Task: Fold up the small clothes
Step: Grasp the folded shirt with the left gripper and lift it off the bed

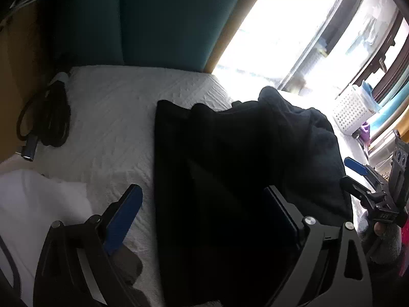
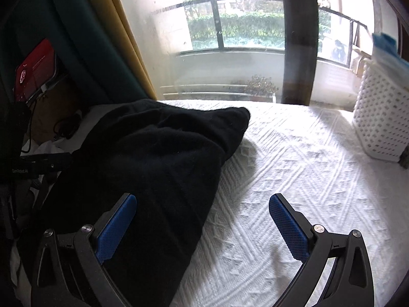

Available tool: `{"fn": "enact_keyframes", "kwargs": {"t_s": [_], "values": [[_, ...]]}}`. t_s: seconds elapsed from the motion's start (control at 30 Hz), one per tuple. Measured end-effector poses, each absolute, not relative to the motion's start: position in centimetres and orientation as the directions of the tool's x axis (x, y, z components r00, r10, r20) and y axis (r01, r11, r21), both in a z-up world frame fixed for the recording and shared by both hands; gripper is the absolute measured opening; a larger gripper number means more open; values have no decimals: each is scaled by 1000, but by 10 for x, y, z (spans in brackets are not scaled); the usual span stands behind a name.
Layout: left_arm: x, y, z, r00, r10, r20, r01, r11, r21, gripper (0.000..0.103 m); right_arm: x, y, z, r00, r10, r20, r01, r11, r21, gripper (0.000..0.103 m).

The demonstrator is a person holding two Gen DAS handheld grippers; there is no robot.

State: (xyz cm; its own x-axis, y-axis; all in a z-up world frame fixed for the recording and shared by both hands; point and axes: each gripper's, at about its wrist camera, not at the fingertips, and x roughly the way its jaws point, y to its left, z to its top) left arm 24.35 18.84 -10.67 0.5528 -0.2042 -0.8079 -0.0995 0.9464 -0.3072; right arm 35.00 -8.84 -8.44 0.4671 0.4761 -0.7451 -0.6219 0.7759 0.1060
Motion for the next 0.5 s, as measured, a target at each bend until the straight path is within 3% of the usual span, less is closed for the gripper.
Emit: {"fn": "enact_keyframes", "kwargs": {"t_s": [0.23,0.5], "values": [[245,159,-104,520,-278,-808,4,946,-323,94,357,-80,-90,420,488,-765,-623,768,149,103],[249,146,-109,555,-235,-798,67,969,-238,94,359,-71,-93,361,523,-772,-649,736,194,103]]}}
